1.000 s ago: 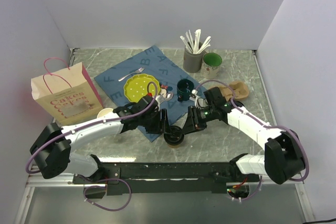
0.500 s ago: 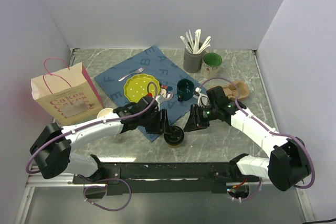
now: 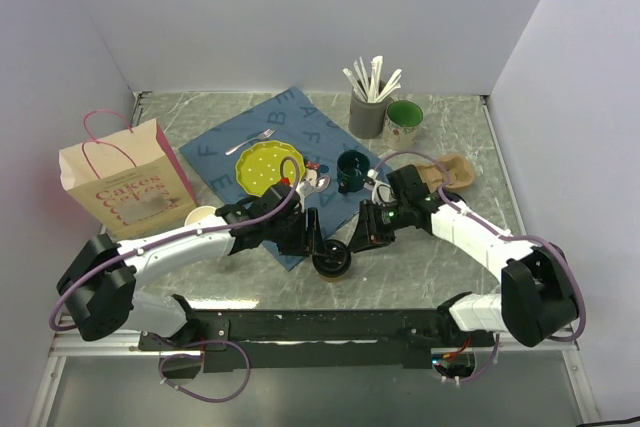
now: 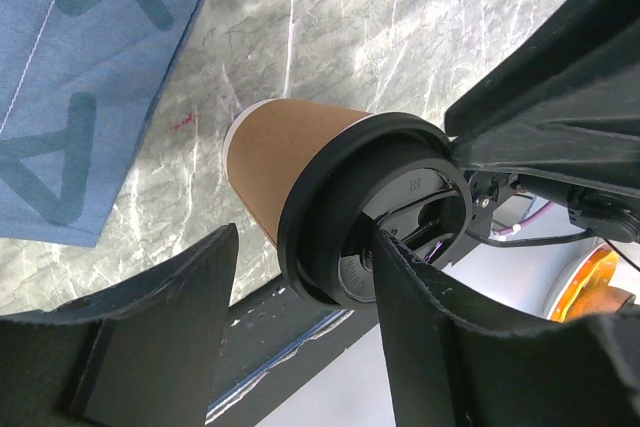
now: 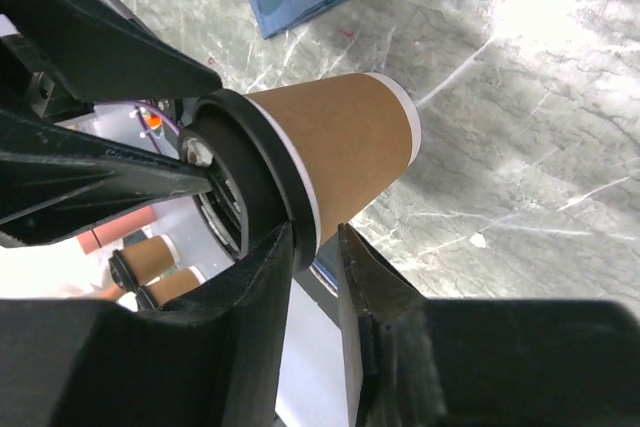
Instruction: Pack the takeout coffee
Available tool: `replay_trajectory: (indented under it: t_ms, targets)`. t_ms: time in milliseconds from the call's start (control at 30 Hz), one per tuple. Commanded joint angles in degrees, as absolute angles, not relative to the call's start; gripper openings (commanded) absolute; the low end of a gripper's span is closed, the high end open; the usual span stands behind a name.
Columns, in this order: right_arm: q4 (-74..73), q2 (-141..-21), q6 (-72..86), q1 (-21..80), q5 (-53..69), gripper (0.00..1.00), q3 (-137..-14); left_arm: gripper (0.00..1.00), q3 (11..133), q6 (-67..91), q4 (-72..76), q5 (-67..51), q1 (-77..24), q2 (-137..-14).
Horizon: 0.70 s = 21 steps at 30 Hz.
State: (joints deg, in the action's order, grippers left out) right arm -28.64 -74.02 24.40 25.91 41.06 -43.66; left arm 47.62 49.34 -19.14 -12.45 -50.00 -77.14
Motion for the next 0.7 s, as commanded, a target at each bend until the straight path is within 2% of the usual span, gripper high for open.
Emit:
replay_trajectory:
  t_ms: [0,400,567,667]
  targets:
    - [-27.3,-74.0,24.0,26.2,35.7,0.27,-41.5,0.61,45.4,50.1,-22.1,-10.2,-50.0,-78.9]
    - [-24.8,-74.4,23.7,26.2,29.5,0.24,-35.6,0.61,43.6,52.5,-24.5,-7.6,-50.3,-80.7]
    - [-26.9,-73.1,23.8,26.2,29.1,0.23,-37.7,0.61,43.5,53.0,-25.0,-6.5,-50.7,-81.1]
    - [-28.5,-71.3,24.1,26.2,33.0,0.25,-40.8,0.61,43.4,53.2,-25.0,-6.4,-51.0,-80.5]
